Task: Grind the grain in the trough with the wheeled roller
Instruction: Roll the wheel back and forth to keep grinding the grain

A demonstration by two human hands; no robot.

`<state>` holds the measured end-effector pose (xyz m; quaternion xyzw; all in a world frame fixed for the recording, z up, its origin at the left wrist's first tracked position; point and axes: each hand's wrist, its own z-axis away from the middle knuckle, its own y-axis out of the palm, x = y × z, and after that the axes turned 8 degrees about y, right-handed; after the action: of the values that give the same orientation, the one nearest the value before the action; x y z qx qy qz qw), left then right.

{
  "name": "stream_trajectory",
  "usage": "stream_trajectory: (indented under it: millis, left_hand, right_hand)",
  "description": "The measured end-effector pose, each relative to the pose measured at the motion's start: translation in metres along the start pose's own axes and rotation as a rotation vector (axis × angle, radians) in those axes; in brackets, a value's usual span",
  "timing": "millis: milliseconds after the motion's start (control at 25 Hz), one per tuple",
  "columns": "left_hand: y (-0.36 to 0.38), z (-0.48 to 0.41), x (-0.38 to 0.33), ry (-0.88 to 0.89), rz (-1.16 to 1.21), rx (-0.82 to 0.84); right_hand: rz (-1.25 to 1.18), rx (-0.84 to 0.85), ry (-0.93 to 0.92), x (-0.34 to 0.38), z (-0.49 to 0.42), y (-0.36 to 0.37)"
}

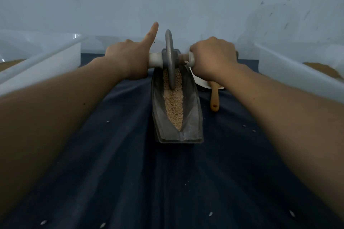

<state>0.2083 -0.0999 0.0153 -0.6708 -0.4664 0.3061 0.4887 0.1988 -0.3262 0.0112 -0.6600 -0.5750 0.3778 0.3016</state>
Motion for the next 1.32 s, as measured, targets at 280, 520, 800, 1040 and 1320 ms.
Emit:
stream_trajectory:
  millis: [280,520,800,1040,1320]
  left_hand:
    - [-0.017,-0.028,-0.011,0.077,-0.215,0.134]
    - [-0.022,-0.042,-0.016,0.097,-0.242,0.245]
    - [-0.023,-0.053,-0.019,0.079,-0.237,0.351]
    - [-0.024,-0.059,-0.013,0.092,-0.230,0.369]
    - [-0.019,-0.056,-0.009,0.037,-0.037,0.417]
  right_hand:
    - [-0.138,0.277,0.009,-0.013,-0.014,0.005]
    - [-0.199,0.384,-0.013,-0.016,-0.026,0.008]
    - [-0.278,0.572,0.027,-0.015,-0.034,0.001]
    - [-0.351,0.847,0.045,-0.018,-0.046,-0.006]
    - [-0.431,1.011,0.075,-0.020,-0.050,-0.003]
